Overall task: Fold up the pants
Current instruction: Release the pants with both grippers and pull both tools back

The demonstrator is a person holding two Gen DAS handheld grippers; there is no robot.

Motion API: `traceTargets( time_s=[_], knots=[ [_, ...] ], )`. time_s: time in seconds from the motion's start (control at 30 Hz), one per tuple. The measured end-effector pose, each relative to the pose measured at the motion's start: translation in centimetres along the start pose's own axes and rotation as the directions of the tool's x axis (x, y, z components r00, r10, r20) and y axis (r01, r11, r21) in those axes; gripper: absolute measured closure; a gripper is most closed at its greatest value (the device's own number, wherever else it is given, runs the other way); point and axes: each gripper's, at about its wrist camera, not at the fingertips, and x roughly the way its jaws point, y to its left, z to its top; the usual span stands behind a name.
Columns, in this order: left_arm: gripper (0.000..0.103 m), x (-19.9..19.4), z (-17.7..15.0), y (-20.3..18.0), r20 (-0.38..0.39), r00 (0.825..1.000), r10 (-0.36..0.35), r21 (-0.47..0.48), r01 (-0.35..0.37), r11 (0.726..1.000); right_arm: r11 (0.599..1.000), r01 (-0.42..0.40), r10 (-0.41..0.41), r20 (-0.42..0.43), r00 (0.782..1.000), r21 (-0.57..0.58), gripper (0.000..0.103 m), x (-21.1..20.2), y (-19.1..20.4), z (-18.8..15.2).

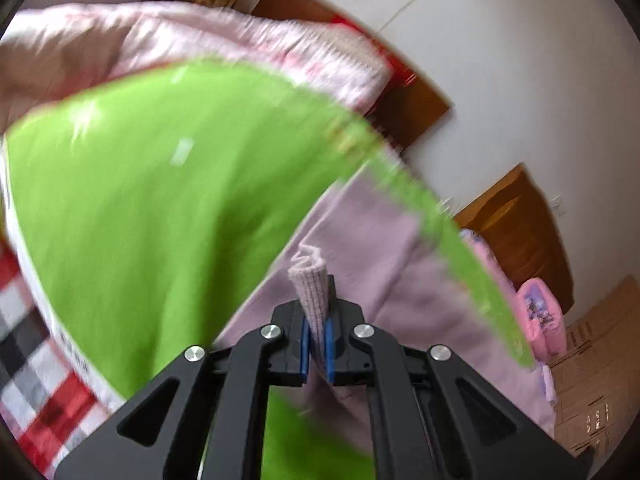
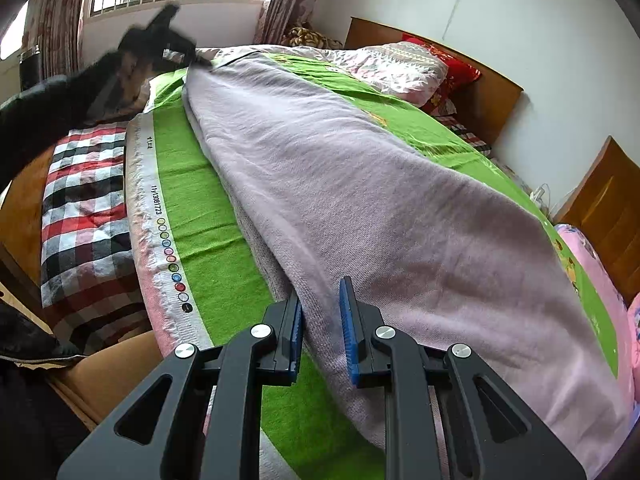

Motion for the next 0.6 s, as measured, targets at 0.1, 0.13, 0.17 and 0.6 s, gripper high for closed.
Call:
traceTargets(
  time_s=[0.1, 0.13, 0.17, 0.6],
  knots=[
    [0.079, -0.8, -0.7, 2.0, 0.049, 0.996, -0.073, -0.09, 0.077, 0.993, 1.0, -0.014, 0.014, -0.002, 1.0, 0.007, 0.084, 0.1, -0.4, 0.0],
    [0.06, -1.2, -0.6, 2.1, 0.063, 0.995, -0.075, -0.103, 0.081, 0.991, 1.0, -0.019, 0.019, -0.004, 1.0, 0.009, 0.084, 0.1, -0.5, 0.0],
    [0.038, -1.8, -0.5, 1.9, 0.076, 0.995, -0.062, -0.112, 0.07, 0.991, 1.0, -0.022, 0.022, -0.004, 1.0, 0.011, 0.084, 0.1, -0.6, 0.0],
    [0.002, -3.6, -15.7, -21.1, -0.137, 0.987, -0.084, 0.247, 0.116, 0.962, 0.986, -0.122, 0.107, 0.129, 0.986, 0.118, 0.028, -8.8, -4.9, -3.9]
  ],
)
